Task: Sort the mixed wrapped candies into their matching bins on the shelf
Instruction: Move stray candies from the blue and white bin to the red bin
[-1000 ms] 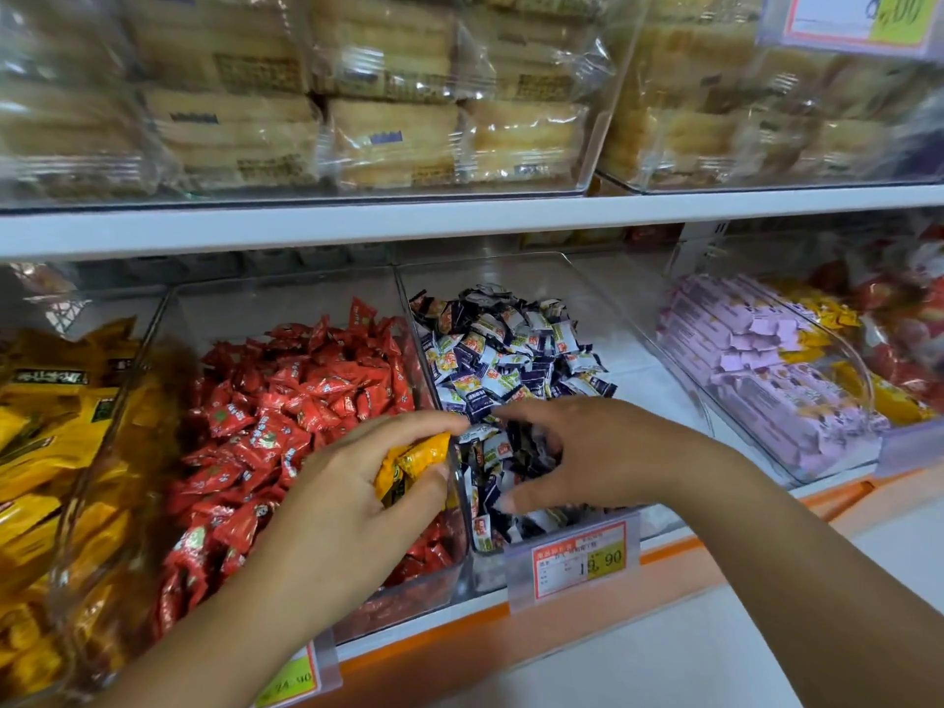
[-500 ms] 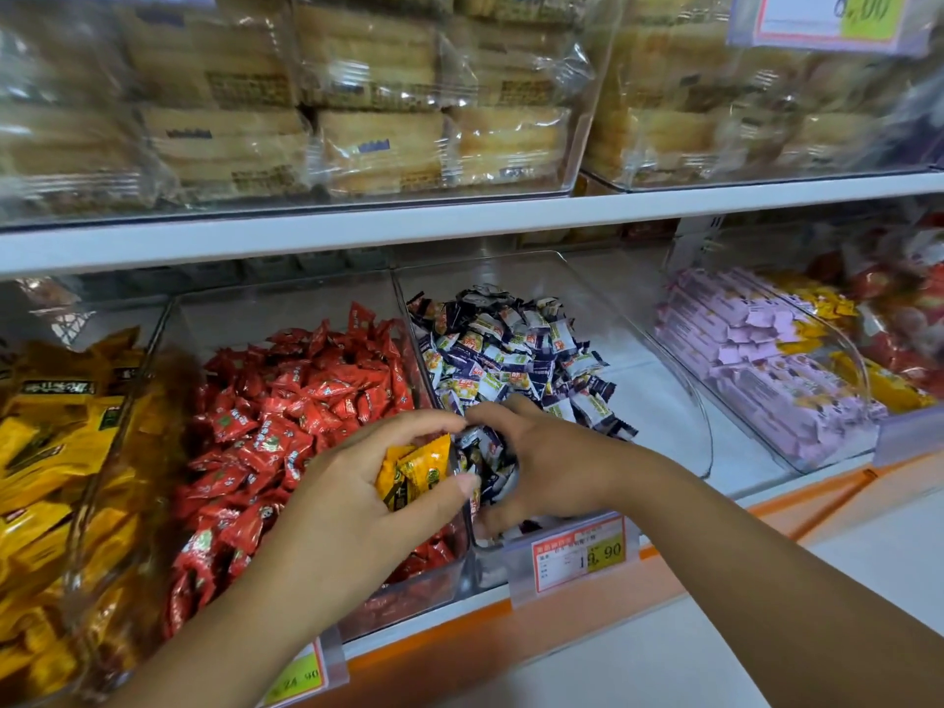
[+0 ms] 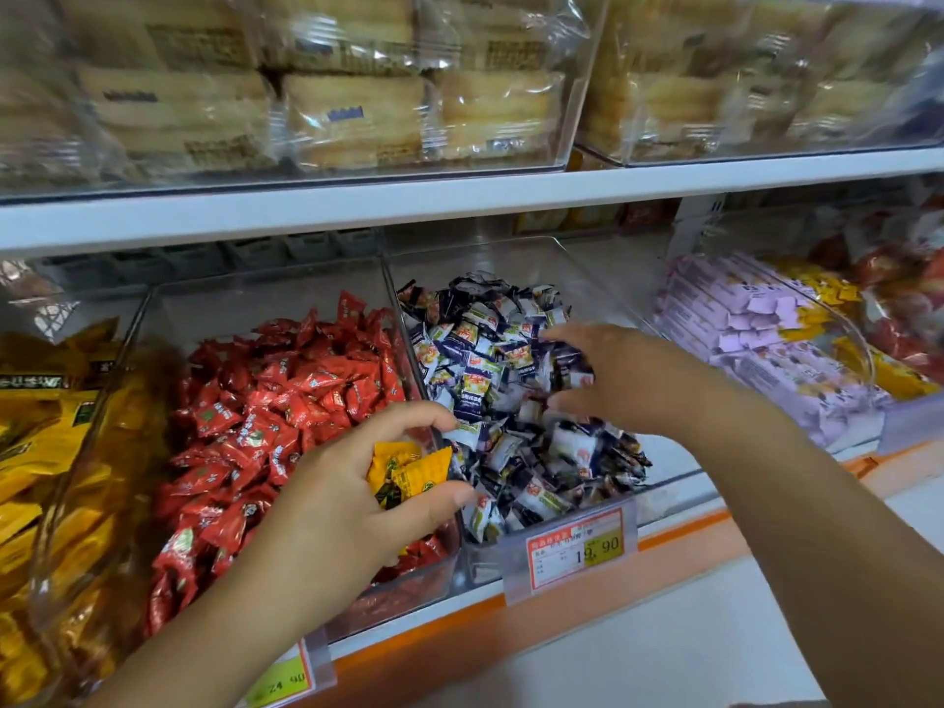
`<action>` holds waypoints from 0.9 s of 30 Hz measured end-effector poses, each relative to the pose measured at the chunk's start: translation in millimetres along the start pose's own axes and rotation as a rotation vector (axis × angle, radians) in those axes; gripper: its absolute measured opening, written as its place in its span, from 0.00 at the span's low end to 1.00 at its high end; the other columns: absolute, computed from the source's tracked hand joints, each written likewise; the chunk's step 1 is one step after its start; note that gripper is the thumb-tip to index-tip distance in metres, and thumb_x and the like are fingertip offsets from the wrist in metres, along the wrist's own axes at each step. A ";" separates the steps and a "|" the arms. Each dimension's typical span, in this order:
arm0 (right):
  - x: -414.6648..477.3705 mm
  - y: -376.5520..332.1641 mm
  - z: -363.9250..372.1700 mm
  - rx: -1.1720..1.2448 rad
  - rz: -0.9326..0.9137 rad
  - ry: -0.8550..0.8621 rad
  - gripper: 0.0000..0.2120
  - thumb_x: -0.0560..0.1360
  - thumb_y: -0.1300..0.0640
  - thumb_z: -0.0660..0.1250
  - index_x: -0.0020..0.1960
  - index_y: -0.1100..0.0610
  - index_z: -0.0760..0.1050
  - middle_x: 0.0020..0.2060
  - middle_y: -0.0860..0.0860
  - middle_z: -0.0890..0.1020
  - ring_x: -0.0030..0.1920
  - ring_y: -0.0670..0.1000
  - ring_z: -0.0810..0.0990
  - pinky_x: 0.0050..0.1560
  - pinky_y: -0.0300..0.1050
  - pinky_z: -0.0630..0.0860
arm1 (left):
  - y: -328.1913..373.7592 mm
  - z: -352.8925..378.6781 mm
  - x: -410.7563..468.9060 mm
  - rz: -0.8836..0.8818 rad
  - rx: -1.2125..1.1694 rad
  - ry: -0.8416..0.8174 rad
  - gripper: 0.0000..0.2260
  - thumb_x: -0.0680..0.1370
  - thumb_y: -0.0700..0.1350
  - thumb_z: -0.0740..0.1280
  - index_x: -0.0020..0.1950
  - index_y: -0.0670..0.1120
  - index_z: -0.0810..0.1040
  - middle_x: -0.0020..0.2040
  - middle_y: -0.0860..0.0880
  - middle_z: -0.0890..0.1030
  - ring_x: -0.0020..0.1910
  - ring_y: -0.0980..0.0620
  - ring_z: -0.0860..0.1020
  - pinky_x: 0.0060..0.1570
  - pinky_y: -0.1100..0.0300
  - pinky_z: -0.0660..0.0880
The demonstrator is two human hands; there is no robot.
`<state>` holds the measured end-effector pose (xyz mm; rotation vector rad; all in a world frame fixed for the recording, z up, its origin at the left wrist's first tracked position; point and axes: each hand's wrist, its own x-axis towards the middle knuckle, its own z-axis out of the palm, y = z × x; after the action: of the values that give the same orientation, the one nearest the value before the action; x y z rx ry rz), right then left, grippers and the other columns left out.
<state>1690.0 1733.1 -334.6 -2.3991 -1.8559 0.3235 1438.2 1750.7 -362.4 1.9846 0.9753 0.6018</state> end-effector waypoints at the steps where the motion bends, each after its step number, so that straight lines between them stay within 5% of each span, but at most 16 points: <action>1: -7.5 -4.6 -4.0 -0.100 -0.033 -0.024 0.32 0.74 0.42 0.68 0.74 0.40 0.59 0.72 0.48 0.67 0.67 0.52 0.70 0.61 0.49 0.73 | 0.5 -0.1 0.3 -0.005 0.001 -0.004 0.20 0.63 0.62 0.69 0.54 0.71 0.73 0.51 0.72 0.72 0.20 0.52 0.66 0.33 0.51 0.81; 5: -23.4 -45.2 21.2 -0.054 -0.335 -0.219 0.31 0.69 0.39 0.71 0.69 0.36 0.64 0.75 0.42 0.54 0.75 0.51 0.49 0.73 0.61 0.56 | 2.8 -0.9 -0.3 -0.019 -0.006 -0.012 0.21 0.62 0.62 0.69 0.54 0.73 0.73 0.52 0.69 0.73 0.25 0.40 0.71 0.31 0.54 0.81; 7: -14.5 -52.1 41.0 -0.118 -0.352 -0.278 0.33 0.68 0.38 0.71 0.70 0.38 0.63 0.76 0.41 0.41 0.76 0.53 0.36 0.71 0.71 0.39 | 3.4 -0.1 -0.3 -0.011 -0.035 -0.004 0.19 0.62 0.62 0.69 0.53 0.72 0.74 0.49 0.61 0.76 0.23 0.45 0.70 0.30 0.54 0.81; 9: -3.3 -48.1 49.6 -0.171 -0.310 -0.265 0.36 0.66 0.37 0.72 0.71 0.36 0.62 0.76 0.42 0.35 0.75 0.55 0.30 0.69 0.72 0.32 | 3.6 1.3 -0.5 -0.018 -0.044 0.007 0.17 0.63 0.61 0.70 0.51 0.69 0.75 0.49 0.54 0.79 0.20 0.54 0.67 0.31 0.52 0.81; 16: 16.9 -17.5 40.6 -0.095 -0.212 0.042 0.19 0.71 0.38 0.69 0.61 0.37 0.74 0.78 0.45 0.51 0.76 0.55 0.48 0.74 0.63 0.50 | 1.4 -0.2 -0.1 -0.031 -0.063 -0.022 0.15 0.64 0.60 0.70 0.50 0.67 0.75 0.47 0.68 0.76 0.22 0.54 0.66 0.30 0.57 0.81; 21: 6.9 -1.2 6.4 0.039 -0.089 -0.016 0.20 0.75 0.46 0.69 0.66 0.39 0.73 0.77 0.47 0.57 0.75 0.51 0.59 0.70 0.48 0.63 | -1.3 0.6 0.9 -0.012 -0.056 -0.015 0.17 0.63 0.61 0.70 0.50 0.68 0.75 0.49 0.64 0.77 0.22 0.53 0.64 0.30 0.52 0.81; 23: -4.9 -2.8 -5.0 -0.008 -0.127 -0.011 0.17 0.76 0.48 0.69 0.64 0.40 0.75 0.72 0.46 0.68 0.69 0.47 0.67 0.64 0.43 0.67 | -2.1 0.2 0.8 -0.019 -0.061 -0.014 0.18 0.62 0.62 0.70 0.51 0.68 0.76 0.47 0.59 0.77 0.22 0.53 0.64 0.31 0.49 0.81; 25: -17.5 -8.8 -11.9 -0.028 -0.177 -0.024 0.10 0.76 0.49 0.68 0.57 0.43 0.80 0.56 0.42 0.80 0.52 0.41 0.76 0.48 0.29 0.70 | -2.6 0.0 0.6 -0.016 -0.050 -0.021 0.19 0.63 0.63 0.70 0.53 0.67 0.75 0.50 0.61 0.77 0.21 0.52 0.64 0.30 0.47 0.80; 27: -25.7 -17.3 -8.6 -0.032 -0.182 -0.147 0.09 0.76 0.50 0.68 0.56 0.45 0.81 0.49 0.41 0.82 0.44 0.38 0.76 0.39 0.25 0.67 | -2.8 0.4 0.6 -0.008 -0.052 -0.020 0.18 0.63 0.63 0.70 0.53 0.67 0.75 0.51 0.63 0.76 0.22 0.52 0.65 0.31 0.48 0.80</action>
<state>1669.4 1713.2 -319.9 -2.2590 -2.1384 0.4693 1437.7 1752.0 -364.9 1.9364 0.9456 0.5960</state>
